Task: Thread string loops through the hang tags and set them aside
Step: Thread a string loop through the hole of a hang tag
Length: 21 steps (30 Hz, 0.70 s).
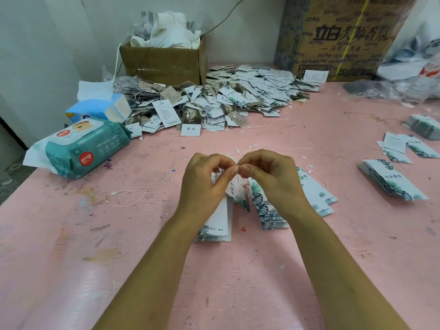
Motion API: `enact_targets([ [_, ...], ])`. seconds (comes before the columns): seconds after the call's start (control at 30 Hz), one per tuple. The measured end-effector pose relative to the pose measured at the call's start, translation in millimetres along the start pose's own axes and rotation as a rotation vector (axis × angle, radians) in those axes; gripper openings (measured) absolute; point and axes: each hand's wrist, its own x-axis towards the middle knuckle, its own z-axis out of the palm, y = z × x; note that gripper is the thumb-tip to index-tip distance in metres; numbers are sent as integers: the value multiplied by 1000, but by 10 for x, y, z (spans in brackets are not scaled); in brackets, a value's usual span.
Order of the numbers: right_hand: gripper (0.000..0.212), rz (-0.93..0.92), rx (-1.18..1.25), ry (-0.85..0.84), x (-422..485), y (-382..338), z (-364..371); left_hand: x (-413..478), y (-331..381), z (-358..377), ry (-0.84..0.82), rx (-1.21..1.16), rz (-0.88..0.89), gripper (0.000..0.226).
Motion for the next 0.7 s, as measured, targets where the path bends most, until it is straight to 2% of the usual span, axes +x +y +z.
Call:
enact_targets([
  [0.17,23,-1,64,-33,1,-23,-4,-7,6,-8,8,-77,-38,9],
  [0.5,22,-19,73,4,-13,-43,11,8,12,-5,-4,-180,-128,26],
  [0.7,9,-53,179,13,-19,-66,57,4,0,-19,-58,-255,-104,25],
])
